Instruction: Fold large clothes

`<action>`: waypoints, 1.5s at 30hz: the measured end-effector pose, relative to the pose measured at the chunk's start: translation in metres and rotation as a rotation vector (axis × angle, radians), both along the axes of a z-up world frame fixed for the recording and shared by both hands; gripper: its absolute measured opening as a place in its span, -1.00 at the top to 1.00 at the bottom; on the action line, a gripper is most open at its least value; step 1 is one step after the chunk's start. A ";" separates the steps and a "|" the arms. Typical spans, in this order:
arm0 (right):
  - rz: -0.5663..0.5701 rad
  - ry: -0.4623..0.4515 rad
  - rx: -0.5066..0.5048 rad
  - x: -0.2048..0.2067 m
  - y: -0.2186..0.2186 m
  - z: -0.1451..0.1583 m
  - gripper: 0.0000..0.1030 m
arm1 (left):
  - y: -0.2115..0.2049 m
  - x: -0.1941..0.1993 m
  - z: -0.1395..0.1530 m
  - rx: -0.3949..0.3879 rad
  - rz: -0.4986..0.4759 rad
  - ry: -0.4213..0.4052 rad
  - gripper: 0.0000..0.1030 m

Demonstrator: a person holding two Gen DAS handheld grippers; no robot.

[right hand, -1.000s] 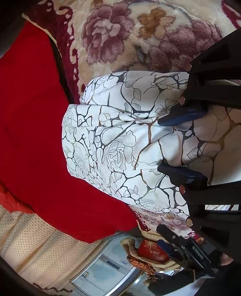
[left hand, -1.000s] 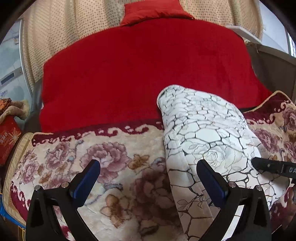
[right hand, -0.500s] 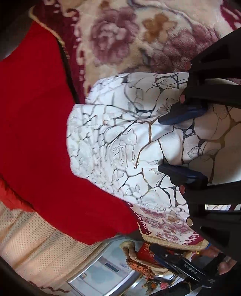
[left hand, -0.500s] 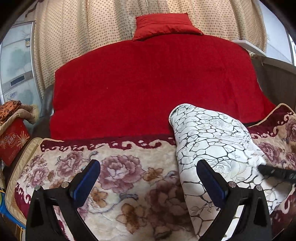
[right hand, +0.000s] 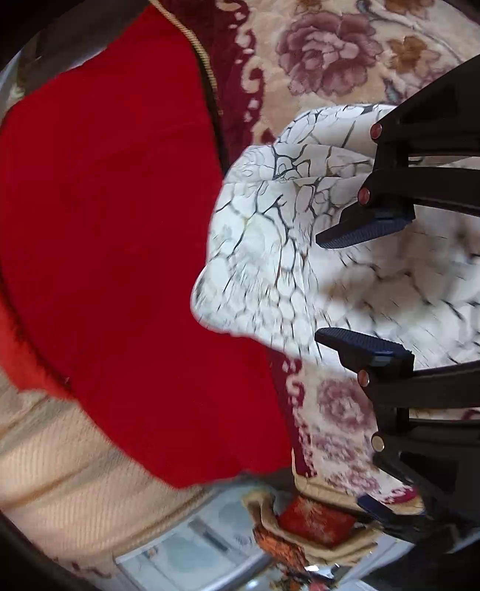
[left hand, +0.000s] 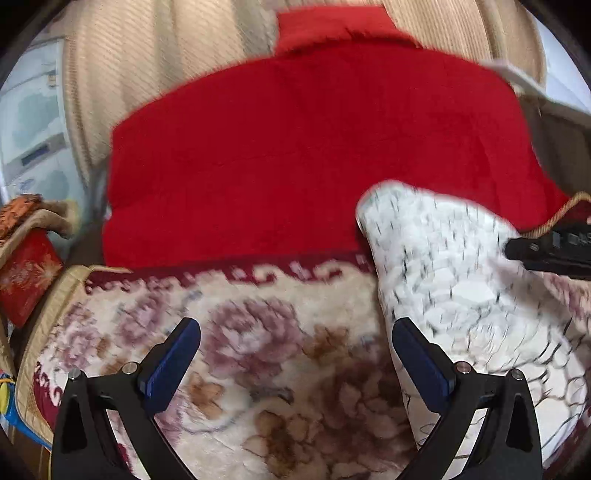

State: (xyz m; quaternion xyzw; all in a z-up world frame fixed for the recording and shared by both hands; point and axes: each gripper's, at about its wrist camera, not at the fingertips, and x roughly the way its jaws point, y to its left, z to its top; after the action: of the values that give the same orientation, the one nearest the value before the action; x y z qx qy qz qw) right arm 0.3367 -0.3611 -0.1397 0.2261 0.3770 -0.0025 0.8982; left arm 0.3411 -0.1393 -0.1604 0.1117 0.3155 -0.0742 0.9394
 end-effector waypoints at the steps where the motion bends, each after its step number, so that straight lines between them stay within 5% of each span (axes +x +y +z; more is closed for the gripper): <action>1: -0.012 0.044 0.008 0.011 -0.003 -0.013 0.04 | -0.006 0.005 -0.008 0.013 -0.011 0.035 -1.00; 3: -0.015 0.125 0.033 0.024 -0.008 -0.040 0.05 | -0.021 0.012 -0.027 0.046 -0.072 0.124 -1.00; 5: -0.008 0.136 0.064 0.026 -0.012 -0.053 0.05 | -0.028 0.010 -0.030 0.072 -0.078 0.102 -1.00; 7: -0.004 0.115 0.081 0.021 -0.015 -0.047 0.05 | -0.029 0.008 -0.025 0.078 -0.082 0.089 -1.00; 11: 0.006 -0.012 0.034 -0.011 -0.016 -0.014 0.05 | -0.019 0.000 -0.012 -0.028 -0.096 0.084 -1.00; 16: 0.046 -0.062 -0.037 -0.058 -0.007 0.011 0.05 | -0.027 -0.012 -0.008 0.006 -0.119 0.039 -1.00; 26: 0.076 0.114 -0.075 -0.086 0.010 -0.041 0.03 | -0.037 -0.028 -0.014 0.083 -0.139 -0.001 -1.00; 32: 0.085 0.022 -0.011 -0.097 -0.002 -0.019 0.03 | -0.028 -0.035 -0.002 0.064 -0.139 -0.057 -1.00; 38: 0.070 -0.139 0.056 -0.109 -0.009 0.001 -0.29 | -0.011 -0.035 0.014 0.013 -0.104 -0.090 -1.00; 45: 0.045 -0.149 0.078 -0.102 -0.015 -0.002 -0.29 | 0.017 -0.031 0.025 -0.038 -0.036 -0.094 -1.00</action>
State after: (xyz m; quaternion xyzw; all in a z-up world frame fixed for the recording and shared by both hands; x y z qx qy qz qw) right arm 0.2347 -0.3757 -0.1418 0.2519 0.3140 0.0494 0.9141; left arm 0.3103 -0.1228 -0.1356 0.1029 0.2673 -0.0916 0.9537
